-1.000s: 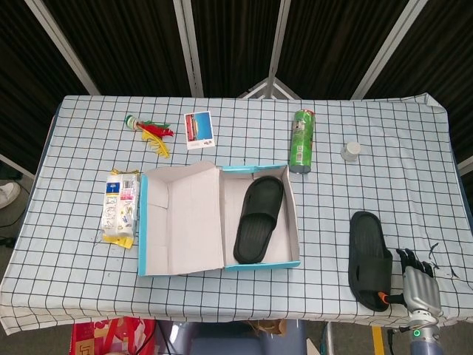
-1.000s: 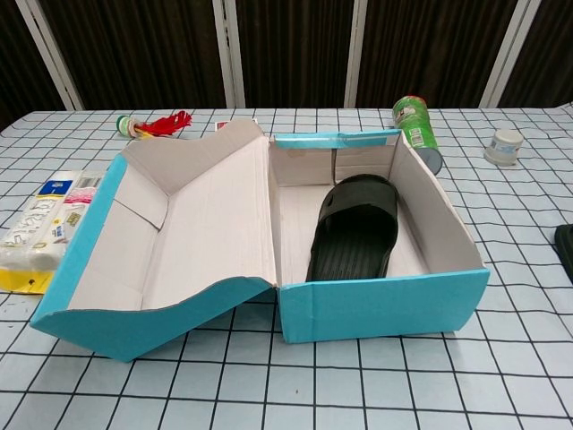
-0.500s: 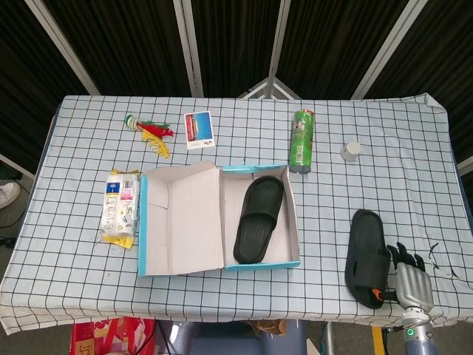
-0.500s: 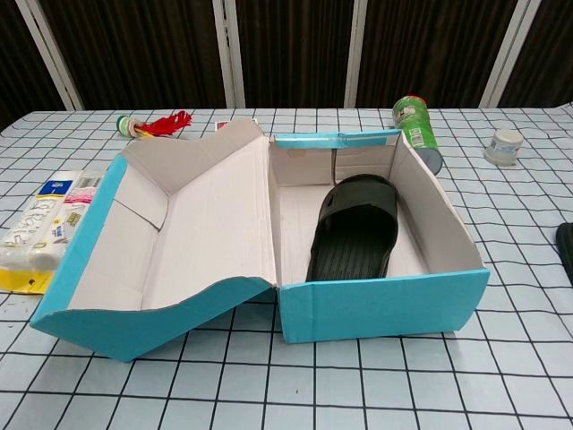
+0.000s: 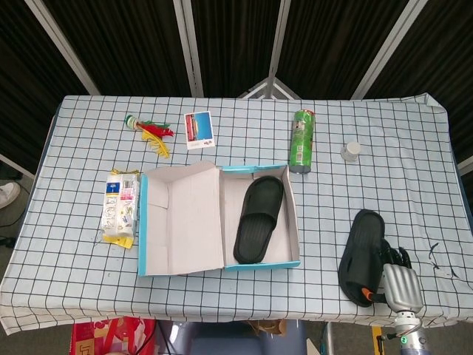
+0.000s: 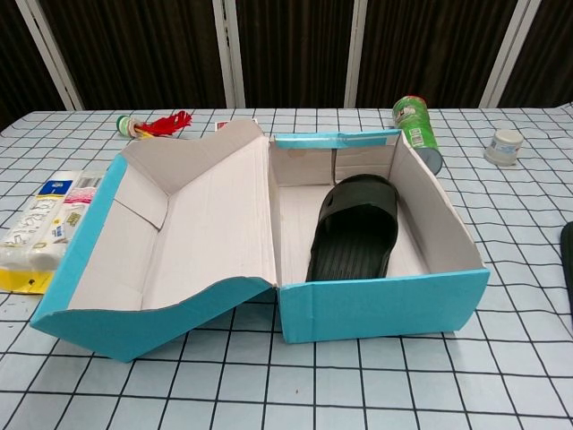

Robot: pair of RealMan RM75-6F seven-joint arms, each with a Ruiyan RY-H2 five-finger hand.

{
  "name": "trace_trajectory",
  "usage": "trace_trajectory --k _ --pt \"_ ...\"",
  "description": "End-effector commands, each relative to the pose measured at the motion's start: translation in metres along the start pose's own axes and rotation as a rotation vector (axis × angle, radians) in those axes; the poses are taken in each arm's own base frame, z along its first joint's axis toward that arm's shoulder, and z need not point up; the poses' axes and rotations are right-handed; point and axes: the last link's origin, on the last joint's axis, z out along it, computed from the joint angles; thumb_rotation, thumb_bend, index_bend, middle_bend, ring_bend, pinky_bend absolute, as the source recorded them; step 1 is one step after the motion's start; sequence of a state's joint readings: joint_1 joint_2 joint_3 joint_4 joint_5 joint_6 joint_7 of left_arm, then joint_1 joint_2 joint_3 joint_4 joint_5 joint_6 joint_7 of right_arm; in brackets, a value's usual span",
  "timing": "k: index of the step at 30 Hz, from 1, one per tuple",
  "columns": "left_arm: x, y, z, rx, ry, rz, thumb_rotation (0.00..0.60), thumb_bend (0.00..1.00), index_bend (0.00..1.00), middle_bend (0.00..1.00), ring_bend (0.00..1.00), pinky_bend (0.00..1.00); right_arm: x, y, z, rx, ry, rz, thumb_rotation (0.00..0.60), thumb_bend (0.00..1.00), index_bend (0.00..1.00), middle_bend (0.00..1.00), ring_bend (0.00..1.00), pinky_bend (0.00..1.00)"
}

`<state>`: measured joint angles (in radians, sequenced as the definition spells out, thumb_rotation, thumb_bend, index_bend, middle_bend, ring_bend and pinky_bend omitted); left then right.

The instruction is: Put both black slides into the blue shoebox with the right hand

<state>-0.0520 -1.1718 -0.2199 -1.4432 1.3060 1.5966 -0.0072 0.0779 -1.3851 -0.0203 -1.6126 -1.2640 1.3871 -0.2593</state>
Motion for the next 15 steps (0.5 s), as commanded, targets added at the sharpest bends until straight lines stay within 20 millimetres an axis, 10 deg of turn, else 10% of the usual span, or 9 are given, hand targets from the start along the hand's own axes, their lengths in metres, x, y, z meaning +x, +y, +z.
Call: trace_trajectory --k 1,15 --pt "0.0001 -0.0001 0.0 0.0 0.0 0.0 0.6 0.73 0.16 0.04 0.0 0.0 -0.0025 0.0002 -0.0001 -0.003 -0.006 -0.008 0.6 0.1 0.19 0.06 0.14 0.04" --pt "-0.0031 0.002 0.0002 -0.003 -0.012 0.009 0.6 0.73 0.17 0.04 0.0 0.0 -0.0026 0.005 0.0006 -0.133 0.024 -0.076 0.6 0.1 0.19 0.09 0.14 0.04"
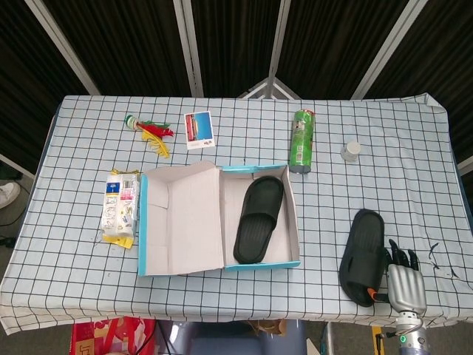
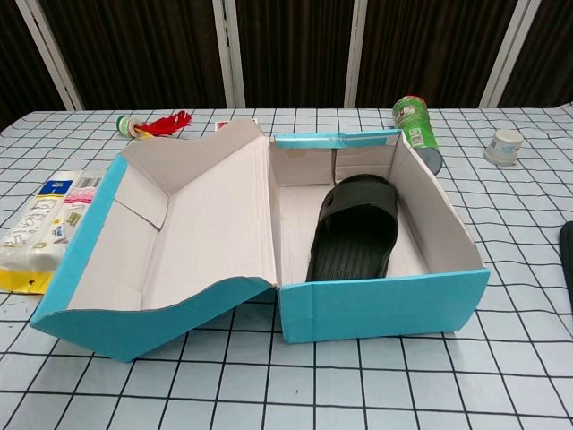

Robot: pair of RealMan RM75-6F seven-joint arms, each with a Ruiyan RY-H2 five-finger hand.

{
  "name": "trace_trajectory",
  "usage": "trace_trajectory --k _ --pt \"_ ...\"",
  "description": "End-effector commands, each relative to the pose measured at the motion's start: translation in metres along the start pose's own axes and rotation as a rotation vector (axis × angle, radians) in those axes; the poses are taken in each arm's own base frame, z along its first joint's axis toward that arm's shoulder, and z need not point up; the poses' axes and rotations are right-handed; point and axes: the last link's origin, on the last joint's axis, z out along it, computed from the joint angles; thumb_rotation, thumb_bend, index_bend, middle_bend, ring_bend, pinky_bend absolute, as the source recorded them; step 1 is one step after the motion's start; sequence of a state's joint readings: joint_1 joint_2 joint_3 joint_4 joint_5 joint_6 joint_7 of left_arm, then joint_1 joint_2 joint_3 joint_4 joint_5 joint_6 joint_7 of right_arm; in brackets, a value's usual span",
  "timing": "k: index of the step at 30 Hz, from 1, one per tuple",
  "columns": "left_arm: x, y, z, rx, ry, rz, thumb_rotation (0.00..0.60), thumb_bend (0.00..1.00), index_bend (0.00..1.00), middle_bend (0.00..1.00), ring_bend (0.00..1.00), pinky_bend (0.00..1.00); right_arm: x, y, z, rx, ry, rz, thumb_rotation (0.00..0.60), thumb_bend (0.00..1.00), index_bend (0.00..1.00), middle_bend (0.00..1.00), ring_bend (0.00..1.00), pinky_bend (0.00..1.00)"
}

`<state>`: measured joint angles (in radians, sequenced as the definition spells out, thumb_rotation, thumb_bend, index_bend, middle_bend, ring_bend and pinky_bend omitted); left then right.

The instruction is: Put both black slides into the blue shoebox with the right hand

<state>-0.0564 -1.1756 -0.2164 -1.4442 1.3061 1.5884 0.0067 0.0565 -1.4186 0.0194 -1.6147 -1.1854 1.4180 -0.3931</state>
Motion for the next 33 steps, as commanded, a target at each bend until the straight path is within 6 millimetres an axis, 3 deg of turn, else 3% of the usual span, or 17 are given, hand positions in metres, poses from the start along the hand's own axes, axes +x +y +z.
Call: trace_trajectory --k 1,12,18,23,33 --pt "0.0 0.0 0.0 0.001 -0.002 0.001 0.6 0.73 0.17 0.04 0.0 0.0 0.0 0.0 -0.001 -0.037 -0.002 -0.006 0.6 0.1 0.19 0.09 0.14 0.04" --pt "-0.001 0.0 0.0 0.002 -0.006 0.002 0.6 0.73 0.17 0.04 0.0 0.0 -0.003 -0.005 0.0 -0.057 -0.004 -0.007 0.6 0.1 0.2 0.14 0.17 0.04" --pt "0.0 -0.001 0.0 0.005 -0.002 -0.002 0.6 0.73 0.17 0.04 0.0 0.0 -0.003 -0.009 0.003 -0.056 0.013 -0.008 0.6 0.1 0.29 0.22 0.23 0.04" --pt "0.001 -0.002 0.0 0.005 0.002 -0.004 0.6 0.73 0.17 0.04 0.0 0.0 -0.004 -0.01 0.003 -0.054 0.023 -0.003 0.6 0.21 0.41 0.34 0.25 0.04" --pt "0.002 -0.002 0.0 0.004 0.002 -0.007 0.6 0.73 0.17 0.04 0.0 0.0 0.009 -0.011 0.002 -0.037 0.072 0.021 0.6 0.42 0.49 0.39 0.25 0.04"
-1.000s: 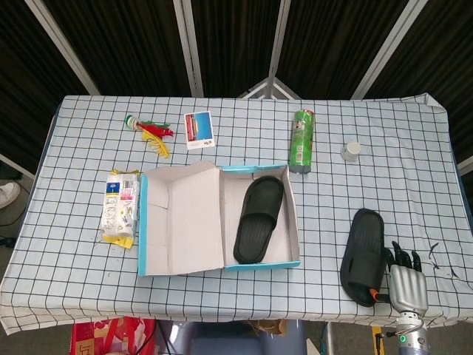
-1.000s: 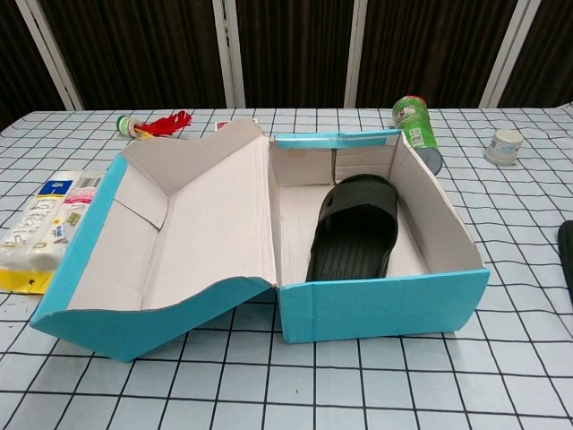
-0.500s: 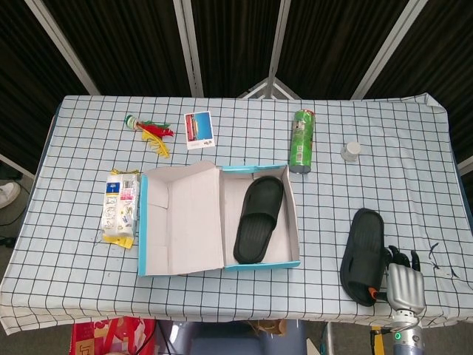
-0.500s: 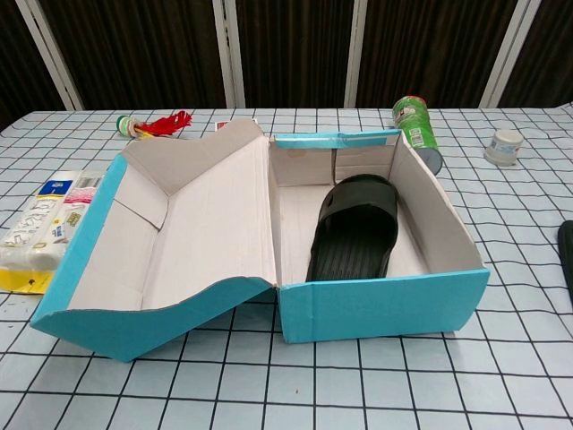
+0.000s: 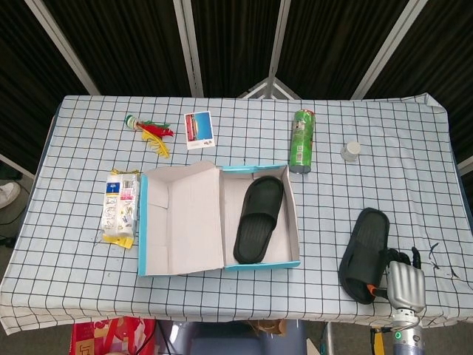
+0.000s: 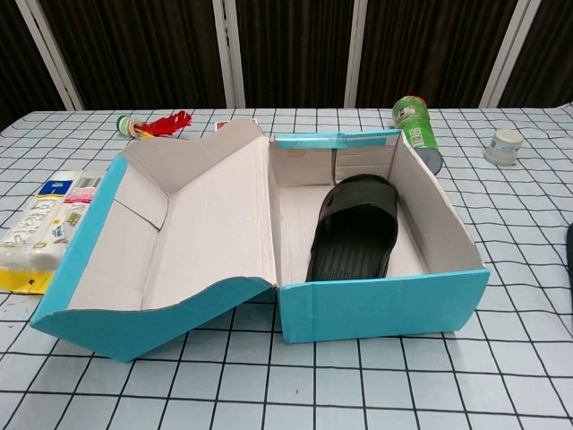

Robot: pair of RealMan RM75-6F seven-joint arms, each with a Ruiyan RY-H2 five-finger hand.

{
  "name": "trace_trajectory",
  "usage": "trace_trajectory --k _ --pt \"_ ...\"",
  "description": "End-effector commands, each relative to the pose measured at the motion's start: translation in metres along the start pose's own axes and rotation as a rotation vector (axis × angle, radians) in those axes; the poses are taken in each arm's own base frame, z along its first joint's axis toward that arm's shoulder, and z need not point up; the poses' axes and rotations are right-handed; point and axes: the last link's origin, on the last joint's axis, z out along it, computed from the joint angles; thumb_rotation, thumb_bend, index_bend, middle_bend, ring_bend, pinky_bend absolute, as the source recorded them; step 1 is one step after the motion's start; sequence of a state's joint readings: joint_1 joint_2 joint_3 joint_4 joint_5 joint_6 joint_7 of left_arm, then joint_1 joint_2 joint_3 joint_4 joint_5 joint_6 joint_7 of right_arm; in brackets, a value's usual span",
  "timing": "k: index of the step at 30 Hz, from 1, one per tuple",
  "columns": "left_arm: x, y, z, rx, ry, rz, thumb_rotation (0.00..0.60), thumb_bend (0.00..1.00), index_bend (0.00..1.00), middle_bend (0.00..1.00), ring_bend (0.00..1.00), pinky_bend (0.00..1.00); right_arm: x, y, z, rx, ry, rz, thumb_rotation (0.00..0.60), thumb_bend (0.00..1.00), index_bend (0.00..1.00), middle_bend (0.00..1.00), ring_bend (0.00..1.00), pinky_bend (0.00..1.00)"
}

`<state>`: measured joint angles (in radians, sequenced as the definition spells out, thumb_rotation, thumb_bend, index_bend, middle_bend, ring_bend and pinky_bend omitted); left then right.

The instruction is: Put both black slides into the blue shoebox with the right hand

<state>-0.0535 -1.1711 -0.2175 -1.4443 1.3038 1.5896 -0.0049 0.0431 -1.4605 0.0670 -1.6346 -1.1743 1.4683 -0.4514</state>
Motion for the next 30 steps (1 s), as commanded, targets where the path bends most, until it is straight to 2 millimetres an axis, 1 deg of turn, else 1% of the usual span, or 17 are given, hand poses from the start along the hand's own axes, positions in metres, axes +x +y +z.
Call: trace_trajectory --k 1,6,11,13,15,16,18,19,22,24,26,27,30 --pt "0.0 0.0 0.0 0.001 0.0 -0.001 0.6 0.73 0.17 0.04 0.0 0.0 0.007 -0.001 0.0 0.007 0.022 0.001 0.6 0.43 0.5 0.4 0.25 0.04" --pt "0.001 -0.001 0.0 0.002 0.004 -0.004 0.6 0.73 0.17 0.04 0.0 0.0 0.016 -0.003 0.002 0.013 0.044 0.011 0.6 0.48 0.54 0.42 0.26 0.04" --pt "0.002 -0.002 0.0 0.002 0.005 -0.009 0.6 0.73 0.17 0.04 0.0 0.0 0.032 -0.004 0.009 0.017 0.062 0.013 0.6 0.51 0.57 0.44 0.26 0.04" --pt "0.002 -0.002 0.0 0.003 0.006 -0.011 0.6 0.73 0.17 0.04 0.0 0.0 0.043 -0.006 0.013 0.019 0.069 0.021 0.6 0.52 0.57 0.44 0.26 0.04" --pt "0.003 -0.003 0.0 0.005 0.007 -0.013 0.6 0.73 0.17 0.04 0.0 0.0 0.059 -0.01 0.02 0.03 0.088 0.025 0.6 0.52 0.57 0.44 0.27 0.04" --pt "0.003 -0.003 0.0 0.007 0.008 -0.016 0.6 0.73 0.17 0.04 0.0 0.0 0.072 -0.013 0.024 0.042 0.099 0.027 0.6 0.53 0.57 0.44 0.27 0.04" --pt "0.004 -0.004 0.0 0.008 0.009 -0.018 0.6 0.73 0.17 0.04 0.0 0.0 0.088 -0.019 0.028 0.061 0.098 0.031 0.6 0.53 0.57 0.44 0.27 0.04" --pt "0.004 -0.004 0.0 0.009 0.009 -0.02 0.6 0.73 0.17 0.04 0.0 0.0 0.099 -0.025 0.029 0.083 0.09 0.046 0.6 0.54 0.57 0.44 0.27 0.04" --pt "0.005 -0.005 0.0 0.01 0.01 -0.023 0.6 0.73 0.17 0.04 0.0 0.0 0.123 -0.043 0.03 0.136 0.022 0.125 0.6 0.54 0.58 0.44 0.27 0.04" --pt "0.005 -0.005 0.0 0.01 0.011 -0.025 0.6 0.73 0.17 0.04 0.0 0.0 0.135 -0.053 0.032 0.17 -0.016 0.15 0.6 0.54 0.58 0.44 0.28 0.04" --pt "0.005 -0.005 -0.001 0.01 0.012 -0.026 0.6 0.73 0.17 0.04 0.0 0.0 0.149 -0.067 0.034 0.218 -0.053 0.165 0.6 0.54 0.58 0.44 0.28 0.04" --pt "0.005 -0.005 -0.001 0.01 0.012 -0.026 0.6 0.73 0.17 0.04 0.0 0.0 0.152 -0.071 0.034 0.231 -0.062 0.168 0.6 0.54 0.58 0.44 0.28 0.04" --pt "0.006 -0.005 -0.001 0.009 0.012 -0.025 0.6 0.73 0.17 0.04 0.0 0.0 0.166 -0.098 0.036 0.301 -0.13 0.197 0.6 0.55 0.58 0.44 0.28 0.04"
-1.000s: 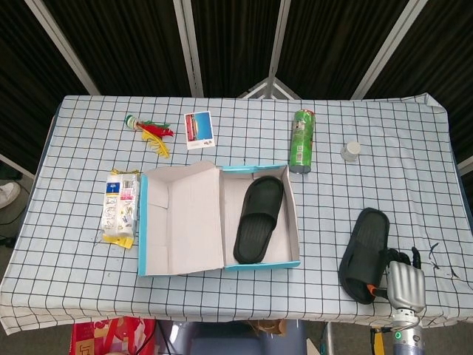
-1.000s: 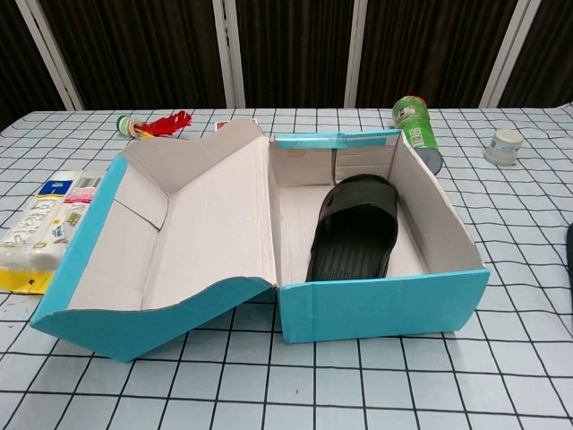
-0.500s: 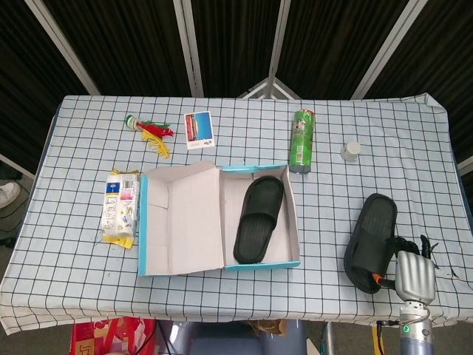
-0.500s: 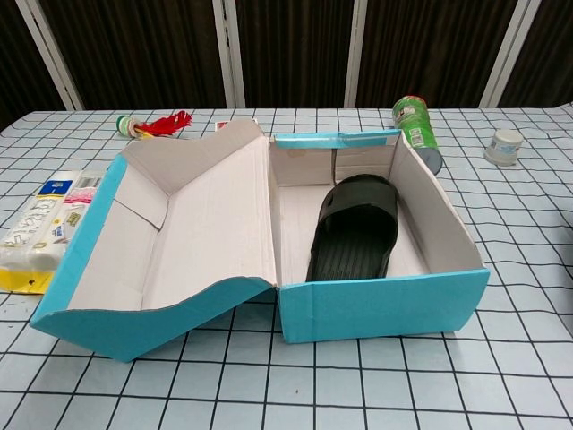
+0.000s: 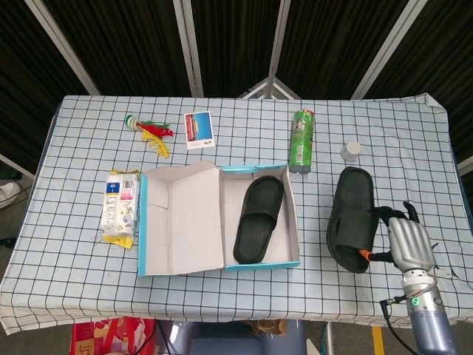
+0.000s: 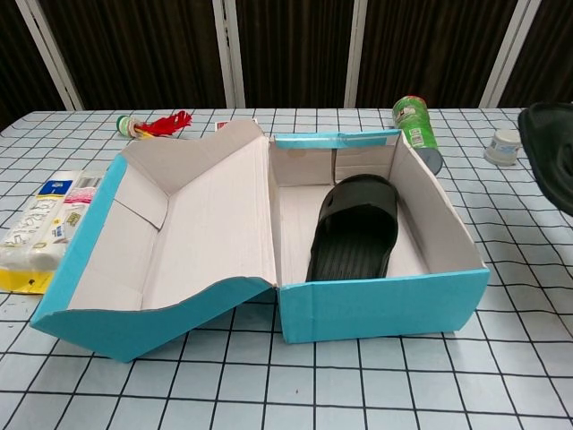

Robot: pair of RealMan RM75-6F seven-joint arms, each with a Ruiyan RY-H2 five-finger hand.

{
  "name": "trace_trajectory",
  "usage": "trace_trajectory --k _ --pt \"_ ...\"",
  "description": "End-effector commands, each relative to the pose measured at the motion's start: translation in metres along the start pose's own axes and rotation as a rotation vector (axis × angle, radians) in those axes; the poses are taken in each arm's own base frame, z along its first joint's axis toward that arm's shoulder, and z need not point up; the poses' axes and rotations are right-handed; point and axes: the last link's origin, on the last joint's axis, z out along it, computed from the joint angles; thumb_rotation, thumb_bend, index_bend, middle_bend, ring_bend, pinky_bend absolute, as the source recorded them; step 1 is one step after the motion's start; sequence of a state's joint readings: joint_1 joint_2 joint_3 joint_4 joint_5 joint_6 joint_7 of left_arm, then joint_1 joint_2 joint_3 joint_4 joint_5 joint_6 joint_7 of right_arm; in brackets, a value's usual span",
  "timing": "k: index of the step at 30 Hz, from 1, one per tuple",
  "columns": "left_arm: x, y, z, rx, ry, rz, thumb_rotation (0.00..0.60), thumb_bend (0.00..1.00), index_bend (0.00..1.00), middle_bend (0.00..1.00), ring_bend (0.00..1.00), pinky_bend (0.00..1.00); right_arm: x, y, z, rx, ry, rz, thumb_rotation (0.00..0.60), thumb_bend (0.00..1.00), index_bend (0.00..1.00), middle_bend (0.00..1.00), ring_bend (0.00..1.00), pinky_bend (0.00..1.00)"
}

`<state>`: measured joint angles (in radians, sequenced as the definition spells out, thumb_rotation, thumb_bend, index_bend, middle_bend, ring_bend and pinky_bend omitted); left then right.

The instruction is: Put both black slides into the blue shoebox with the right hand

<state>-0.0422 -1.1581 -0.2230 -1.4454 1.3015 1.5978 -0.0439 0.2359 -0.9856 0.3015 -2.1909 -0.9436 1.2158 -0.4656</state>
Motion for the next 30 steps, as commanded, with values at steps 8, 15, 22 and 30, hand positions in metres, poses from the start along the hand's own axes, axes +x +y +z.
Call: trace_trajectory --k 8,15,22,30 --pt "-0.001 0.0 0.001 0.0 -0.006 0.003 0.6 0.73 0.17 0.04 0.0 0.0 0.028 -0.087 0.023 0.147 -0.252 0.241 0.6 0.55 0.58 0.45 0.28 0.04" --pt "-0.001 -0.001 0.001 0.001 -0.004 -0.001 0.6 0.73 0.17 0.04 0.0 0.0 0.027 -0.116 0.033 0.182 -0.289 0.405 0.6 0.58 0.58 0.45 0.28 0.04" --pt "-0.001 -0.001 0.001 0.001 -0.004 -0.001 0.6 0.73 0.17 0.04 0.0 0.0 0.022 -0.133 0.035 0.206 -0.31 0.455 0.6 0.58 0.58 0.45 0.28 0.04" --pt "-0.002 0.0 0.001 -0.003 -0.009 0.002 0.6 0.73 0.17 0.04 0.0 0.0 0.006 -0.137 0.034 0.203 -0.362 0.459 0.6 0.58 0.58 0.45 0.28 0.04"
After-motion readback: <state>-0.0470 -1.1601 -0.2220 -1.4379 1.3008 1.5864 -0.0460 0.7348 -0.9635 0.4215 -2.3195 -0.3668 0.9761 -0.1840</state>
